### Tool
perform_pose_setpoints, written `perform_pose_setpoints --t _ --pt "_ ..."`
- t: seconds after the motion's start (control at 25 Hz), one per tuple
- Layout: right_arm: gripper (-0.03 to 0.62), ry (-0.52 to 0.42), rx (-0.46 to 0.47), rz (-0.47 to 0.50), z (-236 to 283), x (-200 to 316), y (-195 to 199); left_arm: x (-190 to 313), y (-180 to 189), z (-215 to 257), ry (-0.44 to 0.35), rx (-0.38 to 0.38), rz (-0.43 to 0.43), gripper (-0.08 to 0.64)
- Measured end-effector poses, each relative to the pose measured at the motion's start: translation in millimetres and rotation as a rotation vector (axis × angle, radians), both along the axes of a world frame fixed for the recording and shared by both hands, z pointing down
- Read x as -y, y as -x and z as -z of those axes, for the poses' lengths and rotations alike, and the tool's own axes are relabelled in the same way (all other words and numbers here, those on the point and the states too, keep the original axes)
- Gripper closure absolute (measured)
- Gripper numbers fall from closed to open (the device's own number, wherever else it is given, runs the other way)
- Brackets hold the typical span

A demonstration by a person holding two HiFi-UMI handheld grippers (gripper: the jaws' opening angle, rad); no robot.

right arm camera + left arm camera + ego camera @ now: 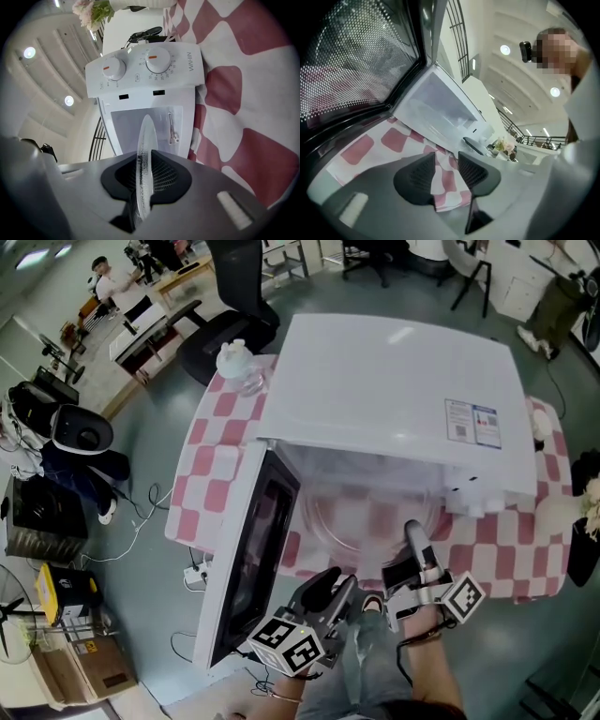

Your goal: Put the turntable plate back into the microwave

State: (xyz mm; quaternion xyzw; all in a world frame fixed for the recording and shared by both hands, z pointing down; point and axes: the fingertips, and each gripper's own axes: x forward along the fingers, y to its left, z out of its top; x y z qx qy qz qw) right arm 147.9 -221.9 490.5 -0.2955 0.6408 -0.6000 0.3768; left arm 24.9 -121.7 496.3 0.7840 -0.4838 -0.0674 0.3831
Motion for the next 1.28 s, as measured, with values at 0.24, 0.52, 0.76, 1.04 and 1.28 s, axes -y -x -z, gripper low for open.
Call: perform_pose_setpoints --t 0.24,0.52,0.76,1.04,1.28 --pt "0.549 0.012 0.016 -0.039 -2 9 3 2 3 -3 -0.01 0.094 0.041 0.432" --pt "0.549 0.03 0.013 -0.072 -8 20 6 2 10 -12 0.008 0.117 0.085 0.56" --pt "0.549 0.038 0.014 -0.103 -11 29 10 2 9 -19 0.012 0.131 0.077 0.561" --pt "0.549 0.031 -0.03 -0.138 -11 43 16 0 7 -24 0.02 0.15 0.062 0.56" --pt "0.548 0.039 -0.003 -0.177 -11 55 17 0 8 -28 0.03 0.142 0.054 0.56"
